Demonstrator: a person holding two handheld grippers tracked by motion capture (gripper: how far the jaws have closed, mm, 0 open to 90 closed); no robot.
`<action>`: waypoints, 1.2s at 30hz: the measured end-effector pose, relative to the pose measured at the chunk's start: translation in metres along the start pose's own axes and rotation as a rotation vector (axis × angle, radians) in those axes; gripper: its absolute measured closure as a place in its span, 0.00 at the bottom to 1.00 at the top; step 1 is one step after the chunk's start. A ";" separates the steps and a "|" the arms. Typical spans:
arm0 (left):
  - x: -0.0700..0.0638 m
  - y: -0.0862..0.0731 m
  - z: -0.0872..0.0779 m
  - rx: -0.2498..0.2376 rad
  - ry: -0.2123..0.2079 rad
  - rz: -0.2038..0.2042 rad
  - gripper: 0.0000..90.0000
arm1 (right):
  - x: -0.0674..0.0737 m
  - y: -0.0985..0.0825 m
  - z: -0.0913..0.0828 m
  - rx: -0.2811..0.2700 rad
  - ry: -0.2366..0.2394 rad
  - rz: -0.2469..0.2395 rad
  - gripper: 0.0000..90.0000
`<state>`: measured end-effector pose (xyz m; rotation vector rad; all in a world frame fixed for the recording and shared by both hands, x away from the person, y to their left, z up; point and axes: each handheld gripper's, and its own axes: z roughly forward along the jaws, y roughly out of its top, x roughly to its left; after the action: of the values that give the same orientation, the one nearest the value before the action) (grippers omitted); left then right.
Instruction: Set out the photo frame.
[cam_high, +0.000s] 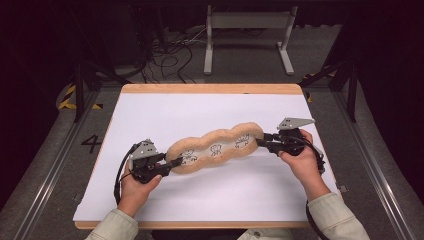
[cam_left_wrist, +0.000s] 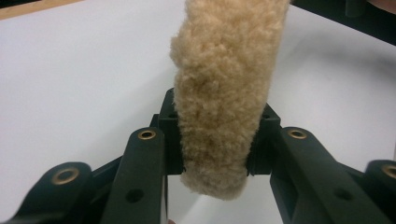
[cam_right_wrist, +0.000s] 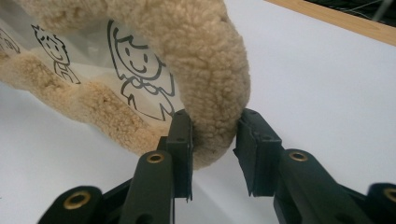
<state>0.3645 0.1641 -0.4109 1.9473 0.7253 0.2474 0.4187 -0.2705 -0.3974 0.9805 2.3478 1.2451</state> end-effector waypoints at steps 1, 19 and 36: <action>0.003 0.000 0.002 0.000 -0.006 0.002 0.74 | 0.001 -0.002 -0.002 0.001 -0.006 0.010 0.76; 0.028 0.002 0.030 0.055 0.000 -0.059 0.66 | 0.024 -0.030 -0.018 0.037 -0.059 0.070 0.76; 0.036 -0.003 0.042 0.082 0.033 -0.095 0.51 | 0.041 -0.035 -0.017 0.086 -0.041 0.066 0.69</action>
<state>0.4121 0.1549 -0.4381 1.9840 0.8587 0.1952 0.3656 -0.2660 -0.4142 1.1090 2.3720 1.1444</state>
